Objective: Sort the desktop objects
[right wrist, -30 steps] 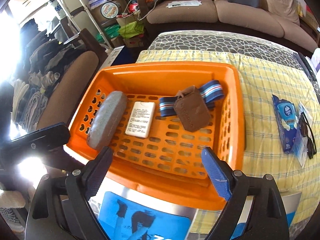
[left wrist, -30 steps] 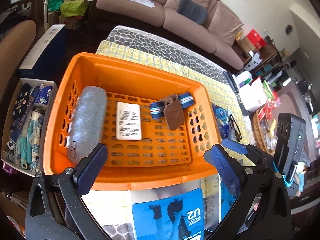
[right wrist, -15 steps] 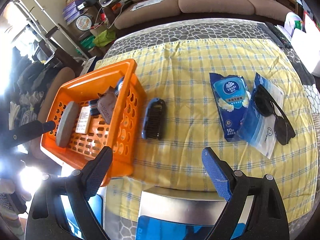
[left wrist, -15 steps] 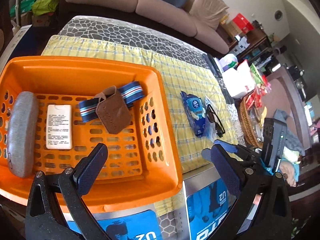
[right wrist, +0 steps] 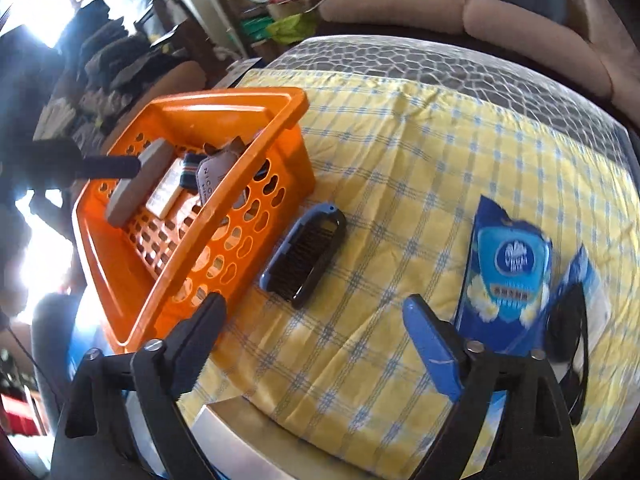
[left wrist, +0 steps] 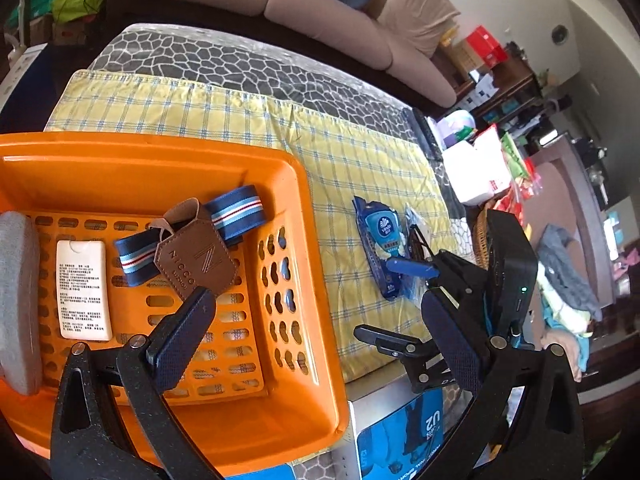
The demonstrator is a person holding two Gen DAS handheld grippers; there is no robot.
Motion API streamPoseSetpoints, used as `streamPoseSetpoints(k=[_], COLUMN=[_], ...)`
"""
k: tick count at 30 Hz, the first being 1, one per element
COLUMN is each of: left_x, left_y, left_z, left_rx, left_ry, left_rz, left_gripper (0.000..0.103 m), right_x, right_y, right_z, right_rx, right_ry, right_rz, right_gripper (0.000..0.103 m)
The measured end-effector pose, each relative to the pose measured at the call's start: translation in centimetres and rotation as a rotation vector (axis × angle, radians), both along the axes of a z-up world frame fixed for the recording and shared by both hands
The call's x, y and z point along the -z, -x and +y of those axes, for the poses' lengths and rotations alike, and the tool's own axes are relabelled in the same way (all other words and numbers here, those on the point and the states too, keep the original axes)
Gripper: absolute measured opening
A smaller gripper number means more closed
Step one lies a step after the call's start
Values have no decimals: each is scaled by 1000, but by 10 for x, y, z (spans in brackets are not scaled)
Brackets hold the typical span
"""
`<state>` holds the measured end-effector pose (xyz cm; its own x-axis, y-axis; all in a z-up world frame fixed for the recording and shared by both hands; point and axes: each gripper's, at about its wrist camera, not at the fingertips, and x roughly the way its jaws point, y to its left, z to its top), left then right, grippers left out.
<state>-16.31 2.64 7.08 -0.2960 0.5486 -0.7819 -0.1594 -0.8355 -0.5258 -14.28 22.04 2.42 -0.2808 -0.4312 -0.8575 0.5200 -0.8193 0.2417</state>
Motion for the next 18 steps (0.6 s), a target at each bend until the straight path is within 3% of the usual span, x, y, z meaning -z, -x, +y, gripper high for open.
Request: streamPoseSetpoints(k=[7, 9, 18], left_x=[9, 13, 27], left_y=[10, 12, 17], left_z=[-19, -25, -37], left_rx=[-22, -29, -41], left_ry=[-48, -63, -118], left_rz=[-21, -25, -49], left_gripper=[103, 103, 103], right_x=[22, 31, 61], right_y=[15, 20, 41], right_z=[-42, -52, -77], right_rx=[-389, -485, -683], right_ry=[-195, -227, -277], right_rz=[69, 49, 1], right_gripper=[101, 101, 101])
